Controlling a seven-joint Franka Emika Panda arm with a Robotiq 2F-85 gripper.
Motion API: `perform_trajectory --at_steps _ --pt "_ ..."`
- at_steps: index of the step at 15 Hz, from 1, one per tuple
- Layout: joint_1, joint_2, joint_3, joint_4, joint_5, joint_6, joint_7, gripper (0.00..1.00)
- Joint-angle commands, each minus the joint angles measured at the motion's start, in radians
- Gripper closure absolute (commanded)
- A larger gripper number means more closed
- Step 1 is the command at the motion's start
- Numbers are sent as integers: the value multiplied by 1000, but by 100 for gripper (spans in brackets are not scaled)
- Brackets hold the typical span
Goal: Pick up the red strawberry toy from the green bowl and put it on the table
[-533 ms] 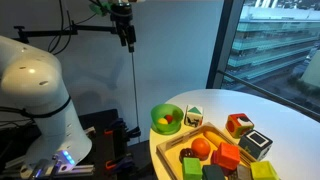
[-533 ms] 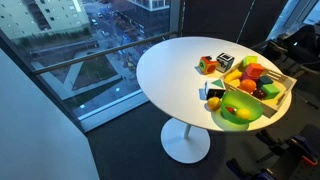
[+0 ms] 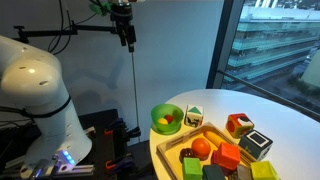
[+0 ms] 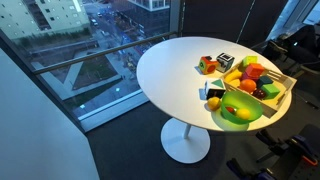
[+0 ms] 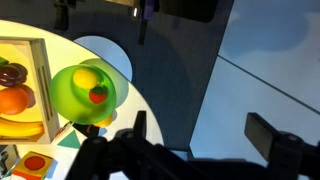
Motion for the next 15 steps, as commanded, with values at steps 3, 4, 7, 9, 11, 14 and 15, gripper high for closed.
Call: perform_trajectory --at_steps 3,4,7,9,11,14,15 --pt "-32 21 17 21 -11 8 13 0" --pt "-44 29 18 32 -22 10 18 0" --pt "-83 58 28 43 -38 47 35 0" --pt "-111 91 32 59 -54 75 46 0" --pt "-133 140 35 77 -76 96 55 0" --pt "-158 222 36 112 -117 107 69 0" --pt "-163 251 34 123 -129 107 73 0"
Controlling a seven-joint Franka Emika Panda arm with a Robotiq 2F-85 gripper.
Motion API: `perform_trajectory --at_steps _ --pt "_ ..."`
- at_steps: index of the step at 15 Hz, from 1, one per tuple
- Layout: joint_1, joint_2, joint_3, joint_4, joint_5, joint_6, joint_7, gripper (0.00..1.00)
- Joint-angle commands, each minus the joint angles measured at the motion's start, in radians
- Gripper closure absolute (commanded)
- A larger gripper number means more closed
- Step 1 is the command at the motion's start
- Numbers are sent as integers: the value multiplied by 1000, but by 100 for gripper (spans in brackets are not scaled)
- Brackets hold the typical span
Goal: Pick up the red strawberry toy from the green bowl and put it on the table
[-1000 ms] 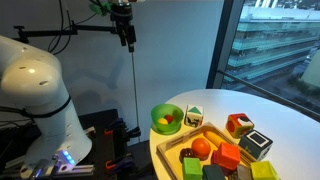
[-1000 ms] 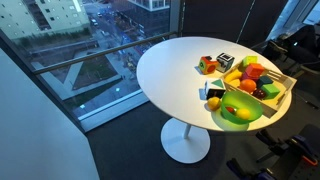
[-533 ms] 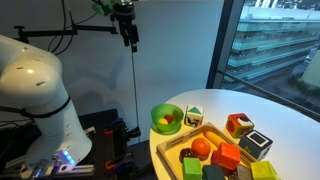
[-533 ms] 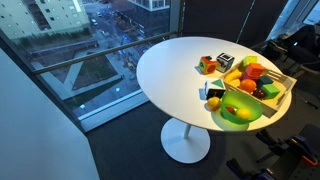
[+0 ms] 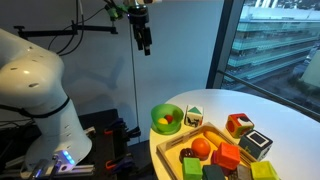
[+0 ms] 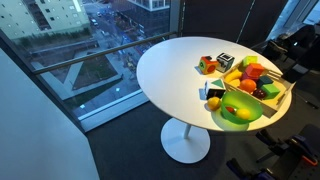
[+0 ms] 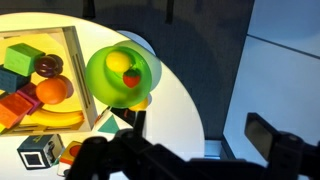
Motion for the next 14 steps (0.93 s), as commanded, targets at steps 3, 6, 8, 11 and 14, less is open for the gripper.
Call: perform_trajectory --at_steps 3,6,8,11,14 --pt "-40 188 -5 106 -83 -19 41 0" --pt "-52 255 -25 128 -116 -36 36 0" --pt "-55 289 -44 132 -133 -39 24 0" --pt "-52 313 -72 107 -137 -17 9 0" --pt "-52 322 -88 76 -138 20 4 0"
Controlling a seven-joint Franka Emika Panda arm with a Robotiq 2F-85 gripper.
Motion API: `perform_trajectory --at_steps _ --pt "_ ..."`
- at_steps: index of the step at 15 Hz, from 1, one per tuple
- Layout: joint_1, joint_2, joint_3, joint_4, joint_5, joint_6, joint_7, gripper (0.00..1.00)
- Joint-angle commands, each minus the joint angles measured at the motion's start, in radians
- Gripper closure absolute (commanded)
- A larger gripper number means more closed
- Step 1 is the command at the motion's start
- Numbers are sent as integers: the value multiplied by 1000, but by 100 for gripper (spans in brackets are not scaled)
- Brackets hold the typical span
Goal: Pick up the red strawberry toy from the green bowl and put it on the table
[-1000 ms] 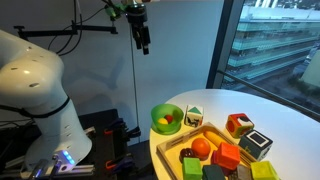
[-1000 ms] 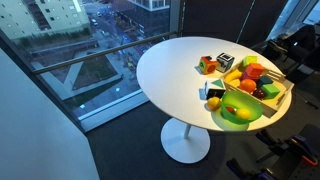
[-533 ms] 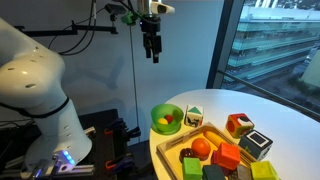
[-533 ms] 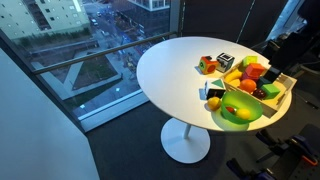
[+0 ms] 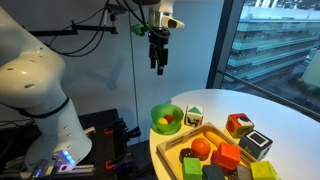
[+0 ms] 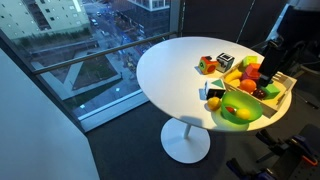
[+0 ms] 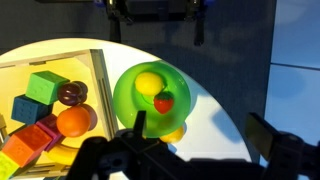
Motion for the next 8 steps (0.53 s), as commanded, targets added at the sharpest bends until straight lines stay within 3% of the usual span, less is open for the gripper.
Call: perform_trajectory --at_steps 1,8 --pt "0 11 -22 -23 -16 36 -13 0" --pt "-7 39 -44 -119 -34 195 -31 0"
